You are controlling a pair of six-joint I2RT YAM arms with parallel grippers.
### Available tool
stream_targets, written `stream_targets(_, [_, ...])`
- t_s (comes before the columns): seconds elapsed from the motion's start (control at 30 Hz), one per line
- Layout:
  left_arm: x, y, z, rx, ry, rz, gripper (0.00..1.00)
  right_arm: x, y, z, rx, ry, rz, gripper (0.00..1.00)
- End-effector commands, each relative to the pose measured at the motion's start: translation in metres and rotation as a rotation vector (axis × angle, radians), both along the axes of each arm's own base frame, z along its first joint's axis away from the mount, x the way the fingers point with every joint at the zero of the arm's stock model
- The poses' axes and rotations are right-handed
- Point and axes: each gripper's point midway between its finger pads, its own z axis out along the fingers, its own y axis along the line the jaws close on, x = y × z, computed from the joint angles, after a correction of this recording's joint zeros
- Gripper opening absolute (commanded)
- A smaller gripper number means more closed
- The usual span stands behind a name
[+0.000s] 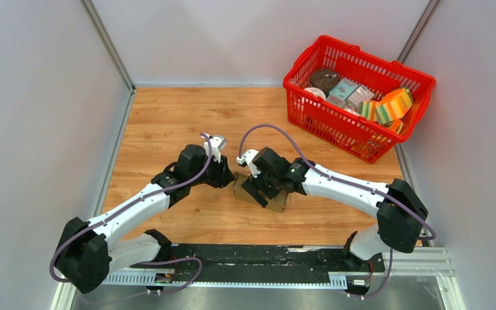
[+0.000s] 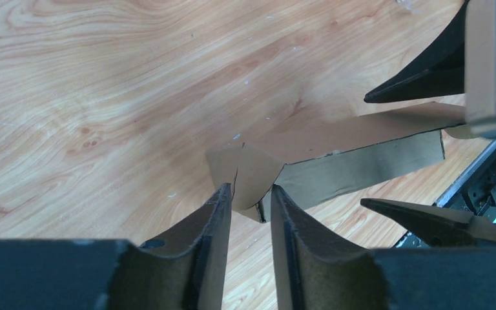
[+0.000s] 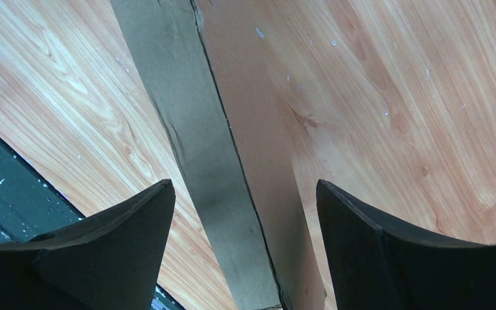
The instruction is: Fold the paper box
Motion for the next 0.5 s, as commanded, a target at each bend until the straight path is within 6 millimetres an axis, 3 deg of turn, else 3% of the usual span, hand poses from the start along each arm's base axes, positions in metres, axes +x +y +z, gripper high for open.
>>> stream_targets(0.0, [0.011, -0.007, 0.019, -0.001, -0.041, -0.013, 0.35, 0.007, 0.010, 0.004, 0.042, -0.018, -0.008, 0.83])
stream_targets(0.27, [0.007, -0.015, 0.021, -0.024, -0.008, -0.045, 0.27, 0.008, 0.011, 0.002, 0.041, -0.020, -0.010, 0.83])
stream_targets(0.4, [0.004, -0.015, 0.026, -0.037, 0.011, -0.040, 0.12, 0.009, 0.012, 0.001, 0.044, -0.020, -0.009, 0.82])
stream_targets(0.47, [0.001, -0.018, 0.031, -0.066, 0.023, -0.037, 0.10, 0.009, 0.012, 0.001, 0.044, -0.020, -0.011, 0.82])
